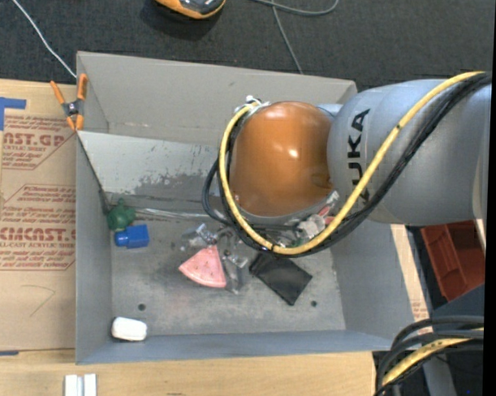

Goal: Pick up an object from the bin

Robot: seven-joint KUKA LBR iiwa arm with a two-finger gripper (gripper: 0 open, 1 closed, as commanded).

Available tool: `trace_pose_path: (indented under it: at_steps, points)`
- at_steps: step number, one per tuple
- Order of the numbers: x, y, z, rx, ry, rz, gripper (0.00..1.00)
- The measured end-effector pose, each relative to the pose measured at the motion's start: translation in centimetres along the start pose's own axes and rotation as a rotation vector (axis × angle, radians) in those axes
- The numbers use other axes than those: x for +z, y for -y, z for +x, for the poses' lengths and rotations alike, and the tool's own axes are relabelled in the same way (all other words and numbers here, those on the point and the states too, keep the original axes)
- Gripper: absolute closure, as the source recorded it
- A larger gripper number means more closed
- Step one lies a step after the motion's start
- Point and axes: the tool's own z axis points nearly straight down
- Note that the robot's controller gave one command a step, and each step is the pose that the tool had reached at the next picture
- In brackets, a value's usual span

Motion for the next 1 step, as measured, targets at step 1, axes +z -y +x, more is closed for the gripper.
trace_pose_path:
  at_steps: [1]
  points:
    - [-0.12, 0.77, -1.66, 0.001, 0.005, 0.002, 1.00]
